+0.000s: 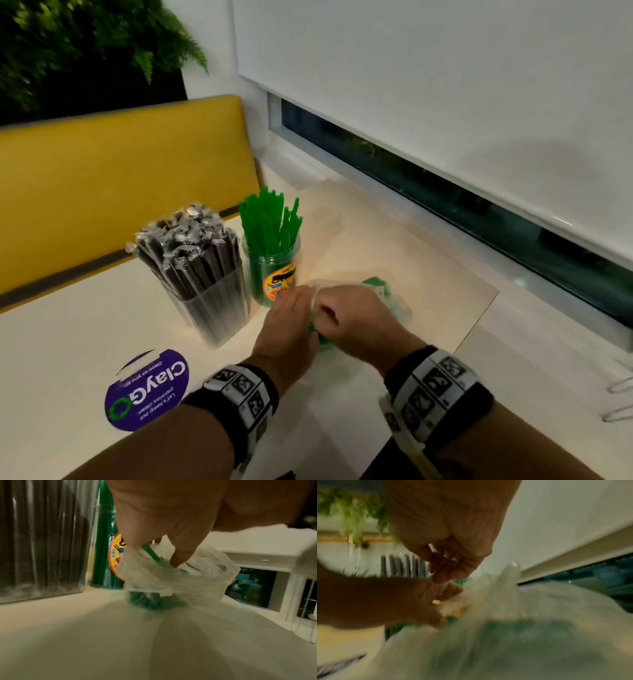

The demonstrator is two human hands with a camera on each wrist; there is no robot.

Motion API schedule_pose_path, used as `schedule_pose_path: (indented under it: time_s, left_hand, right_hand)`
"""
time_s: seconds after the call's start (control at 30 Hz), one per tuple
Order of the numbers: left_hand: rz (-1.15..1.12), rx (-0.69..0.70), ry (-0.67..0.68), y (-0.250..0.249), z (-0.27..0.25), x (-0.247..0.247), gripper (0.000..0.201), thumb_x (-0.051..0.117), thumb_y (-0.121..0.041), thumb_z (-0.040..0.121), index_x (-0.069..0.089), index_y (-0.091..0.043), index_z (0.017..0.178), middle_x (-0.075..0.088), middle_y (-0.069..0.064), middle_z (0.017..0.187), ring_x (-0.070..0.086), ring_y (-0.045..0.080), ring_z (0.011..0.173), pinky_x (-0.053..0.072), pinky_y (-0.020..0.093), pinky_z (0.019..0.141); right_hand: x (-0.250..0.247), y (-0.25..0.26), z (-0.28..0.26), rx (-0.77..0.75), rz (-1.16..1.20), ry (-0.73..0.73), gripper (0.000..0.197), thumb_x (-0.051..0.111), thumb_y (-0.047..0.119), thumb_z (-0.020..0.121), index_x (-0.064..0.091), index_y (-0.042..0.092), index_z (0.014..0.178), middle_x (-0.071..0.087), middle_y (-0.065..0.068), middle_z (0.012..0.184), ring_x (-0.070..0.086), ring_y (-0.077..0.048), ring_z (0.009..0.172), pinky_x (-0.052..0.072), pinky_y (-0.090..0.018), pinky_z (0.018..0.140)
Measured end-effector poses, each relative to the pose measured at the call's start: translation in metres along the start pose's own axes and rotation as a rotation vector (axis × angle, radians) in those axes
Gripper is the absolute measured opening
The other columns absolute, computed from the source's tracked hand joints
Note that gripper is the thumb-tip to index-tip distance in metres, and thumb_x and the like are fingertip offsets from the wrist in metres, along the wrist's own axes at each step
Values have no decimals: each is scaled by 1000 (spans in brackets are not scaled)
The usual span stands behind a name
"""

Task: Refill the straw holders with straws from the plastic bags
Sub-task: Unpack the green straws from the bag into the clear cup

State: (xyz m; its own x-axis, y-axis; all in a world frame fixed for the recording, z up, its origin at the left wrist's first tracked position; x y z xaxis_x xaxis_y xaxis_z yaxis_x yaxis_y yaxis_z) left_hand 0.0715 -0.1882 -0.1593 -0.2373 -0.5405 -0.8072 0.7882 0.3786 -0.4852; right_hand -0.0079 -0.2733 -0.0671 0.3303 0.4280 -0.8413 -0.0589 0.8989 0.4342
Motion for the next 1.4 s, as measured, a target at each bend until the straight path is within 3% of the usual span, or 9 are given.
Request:
schedule_pose_path:
  time_s: [0.1, 0.23, 0.43, 0.53, 0.67, 0.77, 1.0, 1.27, 1.4]
  left_hand:
    - [-45, -205, 256, 22, 8, 17, 52, 58, -24, 75, 49, -23, 126, 58, 2, 123, 58, 26, 113, 49, 41, 95]
    - [18, -348, 525, 15, 9, 11, 16, 58, -17, 81, 47, -17, 93, 57, 5, 91, 56, 28, 89, 40, 31, 69]
    - [-469, -638, 551, 12, 5, 14, 21, 66, -29, 80, 47, -21, 75, 50, 1, 73, 44, 17, 68, 34, 26, 61]
    - [-635, -769, 563, 17, -3, 12, 22, 65, -20, 79, 50, -19, 95, 57, 6, 91, 53, 16, 78, 47, 27, 61]
    - [-329, -678, 690, 23, -9, 11, 51, 69, -23, 79, 40, -19, 121, 60, 5, 105, 62, 17, 86, 55, 28, 59]
    - [-159, -617, 636, 23, -6, 11, 55, 62, -16, 83, 35, -16, 131, 60, 6, 108, 58, 19, 91, 49, 30, 69]
    - [-350, -710, 534, 43, -2, 19, 38, 59, -47, 77, 60, -29, 109, 69, 3, 108, 65, 21, 98, 56, 35, 84]
    - [-490, -735, 456, 41, 0, 10, 33, 67, -34, 80, 66, -29, 112, 69, 2, 108, 68, 20, 95, 60, 35, 78]
    - [-401, -653, 371, 38, 1, 5, 31, 59, -9, 91, 64, -16, 120, 66, 7, 120, 63, 29, 110, 52, 36, 97]
  right_hand:
    - [43, -22, -30, 87, -70, 86, 24, 44, 25, 81, 60, 12, 69, 62, -10, 72, 59, -30, 65, 46, -35, 57]
    - [65, -52, -45, 157, -182, 237, 23, 47, 12, 84, 63, 9, 99, 60, -9, 104, 58, -28, 93, 51, -41, 84]
    - [62, -51, -49, -10, -396, 392, 46, 62, 14, 83, 53, 8, 127, 56, -9, 128, 52, -28, 118, 37, -42, 108]
    - [63, -55, -51, -14, -505, 464, 58, 69, 24, 79, 50, 9, 132, 54, -9, 131, 51, -32, 117, 39, -48, 105]
    - [60, -38, -48, -231, -491, 393, 24, 57, 21, 89, 64, 11, 109, 58, -8, 107, 54, -27, 95, 49, -43, 91]
    - [71, -34, -55, -318, -377, 402, 28, 53, 16, 92, 57, 8, 119, 60, -12, 110, 57, -30, 97, 51, -41, 91]
    - [78, -41, -49, -266, -497, 426, 42, 49, 23, 89, 52, 7, 128, 53, -12, 125, 52, -32, 112, 46, -45, 96]
    - [54, -38, -23, 6, -313, 337, 11, 64, 17, 81, 71, 10, 88, 68, -9, 88, 64, -31, 83, 55, -42, 79]
    - [9, -15, -3, 191, 3, 212, 26, 55, 47, 74, 60, 22, 79, 61, 5, 76, 59, -19, 73, 50, -30, 72]
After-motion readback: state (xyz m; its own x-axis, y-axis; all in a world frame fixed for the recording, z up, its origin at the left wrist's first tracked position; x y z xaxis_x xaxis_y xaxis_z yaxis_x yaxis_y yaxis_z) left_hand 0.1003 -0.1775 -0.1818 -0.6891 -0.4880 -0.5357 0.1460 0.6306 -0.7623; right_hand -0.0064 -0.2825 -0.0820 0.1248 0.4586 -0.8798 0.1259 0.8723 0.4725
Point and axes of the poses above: each hand's wrist, its own z-axis towards the middle knuckle, its own x-axis out of the palm, y = z × x, the point moved 4 cm from there along z, towards the middle knuckle
